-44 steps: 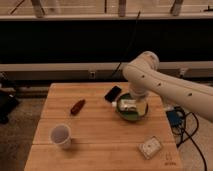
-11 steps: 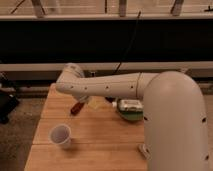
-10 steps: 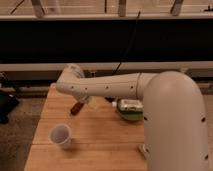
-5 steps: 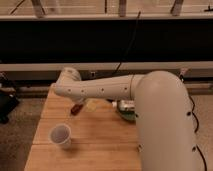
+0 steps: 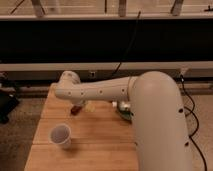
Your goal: Drag the pepper across the table
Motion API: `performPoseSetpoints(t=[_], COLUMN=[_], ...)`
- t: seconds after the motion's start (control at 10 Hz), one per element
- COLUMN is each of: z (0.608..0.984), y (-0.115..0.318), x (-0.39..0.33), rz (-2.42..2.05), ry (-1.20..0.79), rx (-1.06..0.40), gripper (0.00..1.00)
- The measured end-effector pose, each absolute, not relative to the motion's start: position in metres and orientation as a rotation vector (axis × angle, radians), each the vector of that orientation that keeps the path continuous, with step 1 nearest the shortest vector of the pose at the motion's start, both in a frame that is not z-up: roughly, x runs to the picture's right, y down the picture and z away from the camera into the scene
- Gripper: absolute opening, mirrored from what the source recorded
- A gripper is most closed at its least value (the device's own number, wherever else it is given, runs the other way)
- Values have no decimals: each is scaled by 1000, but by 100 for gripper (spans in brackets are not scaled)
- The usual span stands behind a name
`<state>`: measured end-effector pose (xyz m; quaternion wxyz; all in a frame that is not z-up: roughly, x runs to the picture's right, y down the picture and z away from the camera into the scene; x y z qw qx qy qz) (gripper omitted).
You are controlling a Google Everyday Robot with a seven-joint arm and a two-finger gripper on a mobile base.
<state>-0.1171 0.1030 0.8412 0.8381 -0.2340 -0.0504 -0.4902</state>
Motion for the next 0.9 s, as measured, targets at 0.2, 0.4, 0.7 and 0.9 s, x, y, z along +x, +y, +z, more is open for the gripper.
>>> performPoseSetpoints(t=[0.2,0.4,0.7,0.9], z=[844,854,856,860], y=[104,112,112,114], x=[-112,-119,-119,-119], rz=[-1059,-1094,-1137,-1158], ry=[-107,-119,-126,-133], rx=[-505,-506,-514,-519], gripper=[80,80,80,80])
